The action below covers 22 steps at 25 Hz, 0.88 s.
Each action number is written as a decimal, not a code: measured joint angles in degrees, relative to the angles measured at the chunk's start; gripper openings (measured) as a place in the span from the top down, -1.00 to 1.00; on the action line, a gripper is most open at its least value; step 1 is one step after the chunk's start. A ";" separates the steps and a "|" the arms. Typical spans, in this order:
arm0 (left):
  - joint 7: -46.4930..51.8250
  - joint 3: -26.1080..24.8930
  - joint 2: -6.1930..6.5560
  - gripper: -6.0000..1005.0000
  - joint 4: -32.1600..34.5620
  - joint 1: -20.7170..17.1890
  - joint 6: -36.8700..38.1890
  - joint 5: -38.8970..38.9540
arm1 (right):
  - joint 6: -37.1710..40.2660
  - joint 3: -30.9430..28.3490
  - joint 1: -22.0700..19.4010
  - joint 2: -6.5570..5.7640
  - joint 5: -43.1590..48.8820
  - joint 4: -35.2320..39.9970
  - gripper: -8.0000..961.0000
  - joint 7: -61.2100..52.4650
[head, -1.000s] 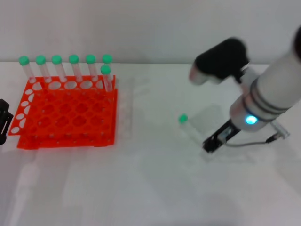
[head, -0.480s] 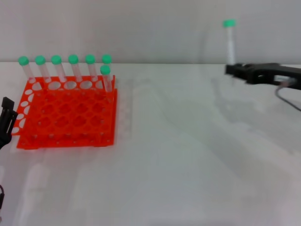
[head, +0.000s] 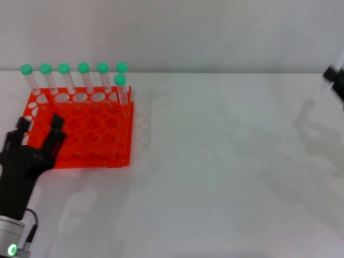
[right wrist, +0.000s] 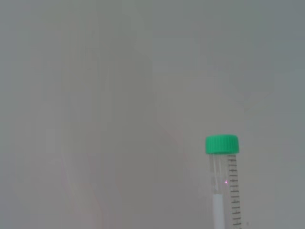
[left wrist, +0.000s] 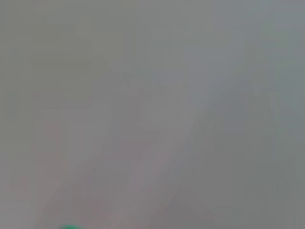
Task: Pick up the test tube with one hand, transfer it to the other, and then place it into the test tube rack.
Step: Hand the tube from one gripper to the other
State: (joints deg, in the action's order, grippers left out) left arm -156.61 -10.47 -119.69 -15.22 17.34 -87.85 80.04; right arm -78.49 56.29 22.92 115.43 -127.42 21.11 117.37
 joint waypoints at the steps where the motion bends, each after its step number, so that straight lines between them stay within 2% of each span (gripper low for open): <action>1: -0.01 0.00 0.04 -0.74 0.12 0.07 -0.68 -2.24 | -0.81 0.39 -0.01 0.20 0.43 -1.84 0.59 6.03; 5: -0.05 0.01 0.23 -0.74 0.57 0.50 -3.14 -11.15 | -4.58 4.23 0.65 0.66 1.50 -9.39 0.59 26.65; 8: -0.06 0.01 0.31 -0.74 0.64 0.89 -4.50 -16.63 | -6.30 9.21 1.73 0.74 1.89 -12.16 0.59 34.10; 16: 0.13 -0.01 0.39 -0.74 0.70 3.87 -5.21 -33.50 | -7.10 17.54 4.10 0.76 2.47 -12.35 0.59 34.56; 22: 0.18 -0.17 0.31 -0.73 0.36 4.65 -4.92 -36.12 | -7.14 22.60 5.19 0.77 2.78 -12.02 0.59 34.51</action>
State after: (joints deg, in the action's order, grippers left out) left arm -156.43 -10.64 -119.39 -14.86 21.99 -92.77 43.92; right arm -85.63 78.89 28.11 116.20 -124.63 9.09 151.88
